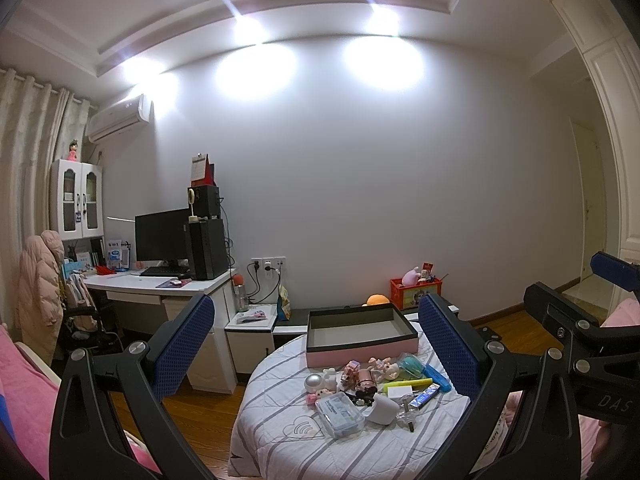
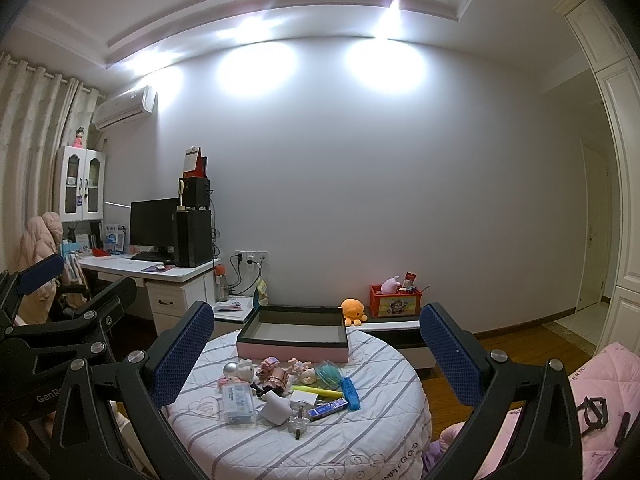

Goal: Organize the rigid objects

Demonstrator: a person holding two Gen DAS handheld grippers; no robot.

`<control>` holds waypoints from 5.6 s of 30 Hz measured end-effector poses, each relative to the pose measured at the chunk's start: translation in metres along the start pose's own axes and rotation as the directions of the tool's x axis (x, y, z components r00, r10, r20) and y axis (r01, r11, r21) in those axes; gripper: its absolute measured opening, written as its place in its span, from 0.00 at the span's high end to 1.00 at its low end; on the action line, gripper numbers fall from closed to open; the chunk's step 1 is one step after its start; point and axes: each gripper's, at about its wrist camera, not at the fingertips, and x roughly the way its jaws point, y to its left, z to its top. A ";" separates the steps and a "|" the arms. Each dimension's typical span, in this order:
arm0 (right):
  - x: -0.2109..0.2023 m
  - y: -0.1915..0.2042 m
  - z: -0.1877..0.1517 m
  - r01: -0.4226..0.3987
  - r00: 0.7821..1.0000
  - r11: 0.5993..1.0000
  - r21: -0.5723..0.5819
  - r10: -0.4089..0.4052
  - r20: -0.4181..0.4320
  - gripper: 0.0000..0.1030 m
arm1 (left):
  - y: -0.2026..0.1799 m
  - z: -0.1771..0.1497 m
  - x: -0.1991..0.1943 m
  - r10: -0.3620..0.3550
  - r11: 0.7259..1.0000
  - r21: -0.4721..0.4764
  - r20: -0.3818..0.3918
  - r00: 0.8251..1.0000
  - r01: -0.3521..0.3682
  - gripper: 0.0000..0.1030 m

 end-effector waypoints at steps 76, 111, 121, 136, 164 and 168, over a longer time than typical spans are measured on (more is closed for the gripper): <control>0.339 -0.097 -0.212 -0.020 0.770 0.999 0.035 0.037 -0.637 0.16 | 0.000 -0.241 0.290 -0.120 0.993 -0.063 -0.658 0.743 0.104 0.38; 0.315 -0.086 -0.184 -0.184 0.784 0.980 0.072 0.190 -0.591 0.74 | 0.000 -0.201 0.263 -0.224 0.974 -0.111 -0.582 0.782 0.196 0.39; 0.346 -0.056 -0.136 -0.278 0.798 0.957 0.081 0.277 -0.535 0.74 | -0.025 -0.133 0.325 -0.258 0.958 -0.026 -0.505 0.823 0.285 0.39; 0.499 -0.014 -0.123 -0.319 0.726 0.944 0.083 0.299 -0.620 0.74 | -0.044 -0.136 0.513 -0.234 0.948 0.008 -0.658 0.716 0.317 0.38; 0.448 -0.020 -0.097 -0.262 0.789 0.961 0.087 0.266 -0.554 0.20 | 0.007 -0.098 0.417 -0.118 0.990 0.010 -0.495 0.861 0.142 0.05; 0.376 -0.022 -0.078 -0.242 0.862 0.967 0.081 0.252 -0.439 0.15 | 0.008 -0.078 0.342 -0.104 0.993 0.006 -0.376 0.921 0.115 0.00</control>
